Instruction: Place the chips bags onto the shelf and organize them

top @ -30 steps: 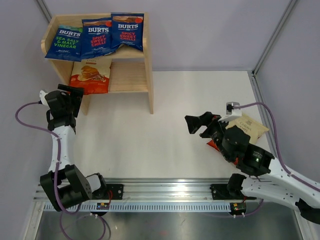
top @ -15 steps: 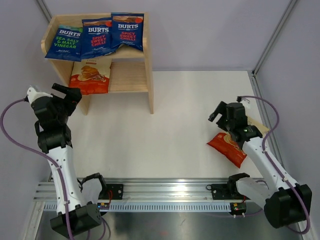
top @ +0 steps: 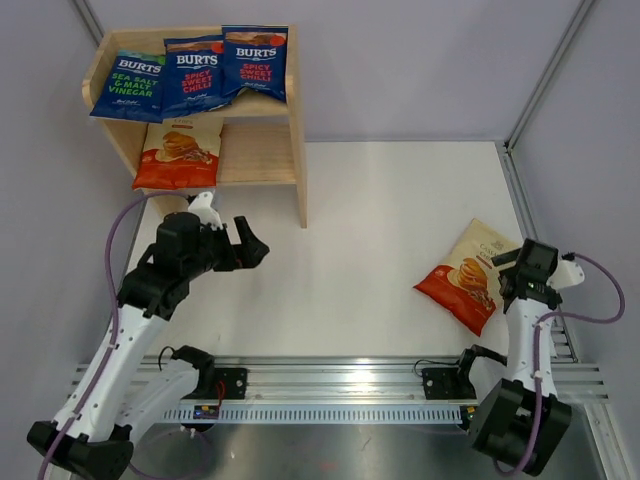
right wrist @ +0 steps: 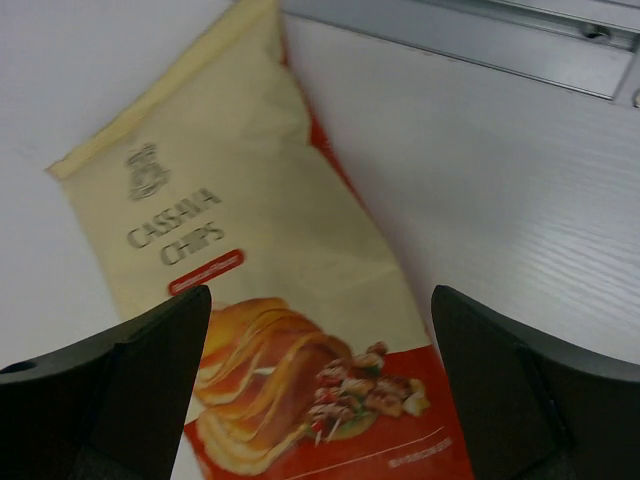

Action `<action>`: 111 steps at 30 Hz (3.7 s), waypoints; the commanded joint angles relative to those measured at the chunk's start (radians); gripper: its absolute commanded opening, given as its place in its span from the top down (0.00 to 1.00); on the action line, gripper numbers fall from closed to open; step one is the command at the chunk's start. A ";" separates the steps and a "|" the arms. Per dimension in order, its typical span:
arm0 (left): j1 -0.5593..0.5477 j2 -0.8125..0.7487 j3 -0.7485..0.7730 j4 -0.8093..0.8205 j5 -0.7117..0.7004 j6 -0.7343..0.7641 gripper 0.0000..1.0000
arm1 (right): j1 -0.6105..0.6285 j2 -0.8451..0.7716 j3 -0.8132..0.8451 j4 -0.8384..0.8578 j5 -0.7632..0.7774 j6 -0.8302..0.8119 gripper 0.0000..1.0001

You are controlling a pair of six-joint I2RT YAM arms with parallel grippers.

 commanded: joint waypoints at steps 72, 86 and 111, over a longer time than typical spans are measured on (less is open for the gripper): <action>-0.555 0.936 -0.138 2.002 0.251 -0.387 0.01 | 0.070 -0.165 0.130 0.487 -1.014 0.677 1.00; -0.556 0.896 -0.118 1.946 0.166 -0.298 0.01 | 0.152 -0.240 0.193 0.553 -1.043 0.798 1.00; -0.596 0.773 -0.086 2.295 0.377 -0.352 0.25 | 0.211 -0.251 0.225 0.754 -1.109 0.927 1.00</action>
